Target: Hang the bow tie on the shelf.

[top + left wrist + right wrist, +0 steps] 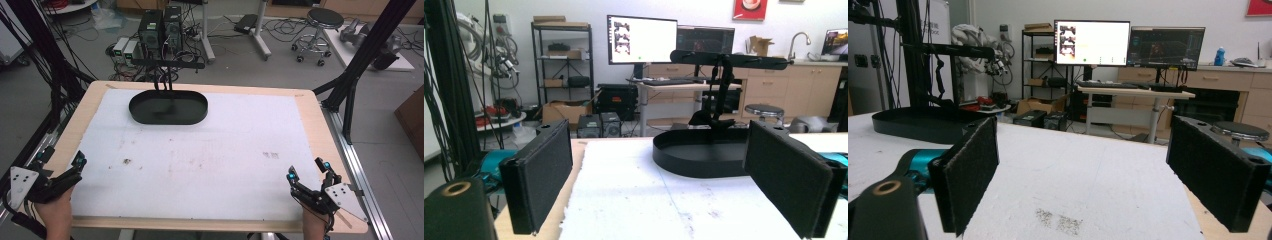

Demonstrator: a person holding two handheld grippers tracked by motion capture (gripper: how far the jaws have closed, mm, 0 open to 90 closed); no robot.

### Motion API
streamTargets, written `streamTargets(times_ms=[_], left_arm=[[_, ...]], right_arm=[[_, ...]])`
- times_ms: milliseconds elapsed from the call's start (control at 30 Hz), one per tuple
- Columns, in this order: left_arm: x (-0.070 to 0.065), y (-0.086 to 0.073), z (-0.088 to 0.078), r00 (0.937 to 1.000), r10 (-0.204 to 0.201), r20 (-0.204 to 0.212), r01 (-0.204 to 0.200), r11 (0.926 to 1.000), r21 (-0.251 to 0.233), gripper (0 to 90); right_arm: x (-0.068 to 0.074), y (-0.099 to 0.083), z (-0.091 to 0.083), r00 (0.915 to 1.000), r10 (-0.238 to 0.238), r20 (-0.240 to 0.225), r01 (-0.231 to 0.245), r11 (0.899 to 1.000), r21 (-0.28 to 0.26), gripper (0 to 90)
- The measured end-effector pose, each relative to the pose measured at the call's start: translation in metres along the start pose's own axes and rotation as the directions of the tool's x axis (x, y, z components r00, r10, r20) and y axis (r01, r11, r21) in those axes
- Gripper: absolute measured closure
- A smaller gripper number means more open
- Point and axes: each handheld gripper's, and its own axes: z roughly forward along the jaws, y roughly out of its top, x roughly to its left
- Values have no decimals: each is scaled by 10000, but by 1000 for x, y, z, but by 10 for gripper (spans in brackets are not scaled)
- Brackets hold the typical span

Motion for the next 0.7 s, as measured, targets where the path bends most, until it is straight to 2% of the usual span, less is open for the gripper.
streamTargets(times_ms=[167, 233, 700], left_arm=[[-1, -1, 0, 10000, -13, 66, 12, 9999, 135, 129], [-1, -2, 0, 9998, -144, 97, 142, 9998, 168, 129], [-1, -4, 1, 9992, -409, 28, 407, 9986, 346, 129]], right_arm=[[-1, 1, -3, 10000, 13, 0, -13, 10000, -43, 125], [-2, 1, -4, 10000, 66, 48, -66, 10000, -61, 125], [-2, 0, -4, 10000, 60, 32, -59, 9999, -81, 125]])
